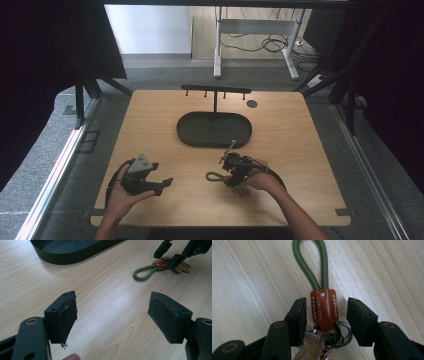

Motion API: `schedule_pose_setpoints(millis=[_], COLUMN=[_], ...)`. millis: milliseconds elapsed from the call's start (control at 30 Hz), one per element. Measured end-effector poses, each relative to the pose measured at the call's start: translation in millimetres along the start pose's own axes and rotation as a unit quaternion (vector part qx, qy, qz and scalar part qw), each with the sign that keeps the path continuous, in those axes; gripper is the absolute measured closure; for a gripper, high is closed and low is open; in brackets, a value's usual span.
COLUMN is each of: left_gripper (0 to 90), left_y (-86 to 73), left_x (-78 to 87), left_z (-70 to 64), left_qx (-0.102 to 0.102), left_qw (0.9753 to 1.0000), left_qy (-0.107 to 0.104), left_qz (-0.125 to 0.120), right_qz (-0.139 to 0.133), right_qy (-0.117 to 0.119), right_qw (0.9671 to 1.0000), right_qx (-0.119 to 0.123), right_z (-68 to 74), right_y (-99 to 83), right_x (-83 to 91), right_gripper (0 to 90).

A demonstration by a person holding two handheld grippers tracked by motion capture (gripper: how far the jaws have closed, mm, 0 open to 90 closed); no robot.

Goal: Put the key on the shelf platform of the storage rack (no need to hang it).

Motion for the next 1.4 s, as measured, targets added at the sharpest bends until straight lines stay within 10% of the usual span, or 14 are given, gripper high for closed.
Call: schedule_pose_setpoints(millis=[833,1400], left_gripper=[23.5,23.6], left_y=[0.2,0.8], left_x=[-0.3,0.0], left_z=[-0.9,-2.1], left_qx=[-0.001,0.001], left_qw=[1.0,1.0], left_qy=[0.001,-0.002], left_qz=[0.0,-0.003], right_qz=[0.008,-0.013], right_qy=[-0.001,-0.013], right_qw=[1.0,0.9998], right_qx=[0.004,0.002], right_z=[0.2,-2.6], right_y=[0.2,-0.3], right_x=[-2.7,34.2], right_gripper=[66.4,66.7])
Point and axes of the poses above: each handheld gripper's, and its own axes: x roughly backward along the jaws, y roughly out of its top, z roughly to its left, the point moved 3 cm from there along -x, roughly forward along the jaws, and after that the axes turned 9 degrees about x, right-handed, at the moved point
